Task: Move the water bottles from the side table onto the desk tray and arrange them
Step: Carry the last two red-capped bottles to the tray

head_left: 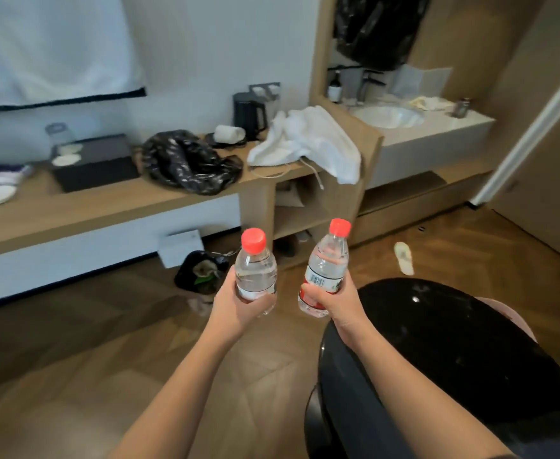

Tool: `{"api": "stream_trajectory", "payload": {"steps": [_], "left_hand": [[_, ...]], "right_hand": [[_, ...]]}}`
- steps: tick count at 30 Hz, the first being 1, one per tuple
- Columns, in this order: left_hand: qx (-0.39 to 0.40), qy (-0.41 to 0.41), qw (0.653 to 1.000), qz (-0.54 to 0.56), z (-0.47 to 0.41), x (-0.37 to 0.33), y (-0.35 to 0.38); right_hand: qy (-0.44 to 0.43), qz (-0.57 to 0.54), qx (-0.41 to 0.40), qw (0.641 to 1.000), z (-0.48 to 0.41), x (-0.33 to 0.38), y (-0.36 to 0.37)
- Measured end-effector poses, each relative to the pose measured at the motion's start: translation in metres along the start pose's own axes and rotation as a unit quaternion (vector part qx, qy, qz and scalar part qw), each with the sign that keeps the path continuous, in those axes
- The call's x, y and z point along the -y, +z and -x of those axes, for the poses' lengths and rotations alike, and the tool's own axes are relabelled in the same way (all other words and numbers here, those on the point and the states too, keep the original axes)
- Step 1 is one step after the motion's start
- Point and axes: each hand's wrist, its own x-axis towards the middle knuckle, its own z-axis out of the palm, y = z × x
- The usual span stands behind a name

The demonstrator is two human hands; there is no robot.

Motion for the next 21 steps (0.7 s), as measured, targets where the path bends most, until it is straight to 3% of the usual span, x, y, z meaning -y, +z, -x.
{"api": "stream_trajectory", "payload": {"steps": [10, 21], "left_hand": [[-0.203, -0.03, 0.977, 0.061, 0.072, 0.015, -0.166], [-0.39, -0.027, 0.921, -0.007, 0.178, 0.01, -0.34]], "right_hand": [[-0.009, 0.052, 0.175, 0.983, -0.005, -0.008, 0.177], [-0.033, 0.081, 0.337, 0.937, 0.044, -0.018, 0.389]]}}
